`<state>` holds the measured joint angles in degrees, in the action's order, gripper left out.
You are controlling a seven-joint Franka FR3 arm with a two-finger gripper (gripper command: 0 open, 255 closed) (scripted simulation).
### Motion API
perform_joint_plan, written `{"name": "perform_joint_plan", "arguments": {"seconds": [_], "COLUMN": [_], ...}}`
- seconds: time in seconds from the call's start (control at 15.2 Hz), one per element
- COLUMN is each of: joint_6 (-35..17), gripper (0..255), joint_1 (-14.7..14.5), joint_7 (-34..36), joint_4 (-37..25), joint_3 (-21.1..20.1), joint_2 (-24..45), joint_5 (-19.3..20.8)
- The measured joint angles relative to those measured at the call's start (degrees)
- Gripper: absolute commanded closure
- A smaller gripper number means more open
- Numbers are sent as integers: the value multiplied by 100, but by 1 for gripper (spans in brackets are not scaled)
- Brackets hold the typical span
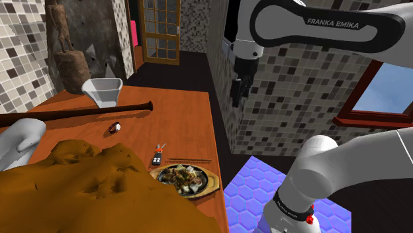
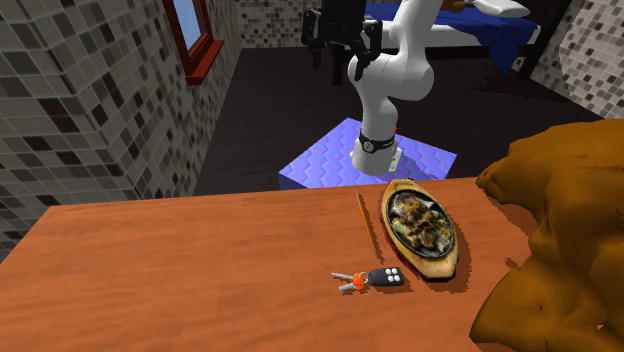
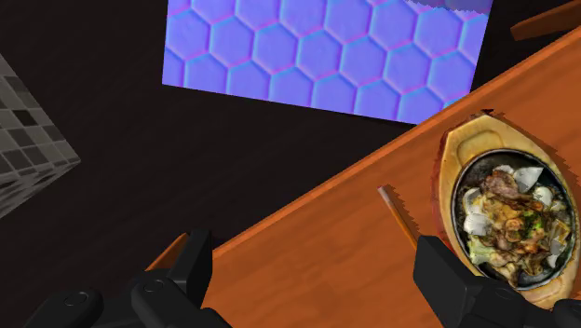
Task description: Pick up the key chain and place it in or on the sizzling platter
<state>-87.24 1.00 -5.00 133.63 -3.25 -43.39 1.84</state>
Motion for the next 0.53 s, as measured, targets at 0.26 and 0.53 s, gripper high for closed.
{"name": "perform_joint_plan", "arguments": {"seconds": [0.26, 0.53], "joint_6": [-339, -936], "gripper": [0, 0], "joint_1": [-60, -196], "joint_7": [149, 479], "joint_4": [131, 297], "joint_3": [-134, -446], "joint_2": [186, 567], "joint_5": [-124, -371]}}
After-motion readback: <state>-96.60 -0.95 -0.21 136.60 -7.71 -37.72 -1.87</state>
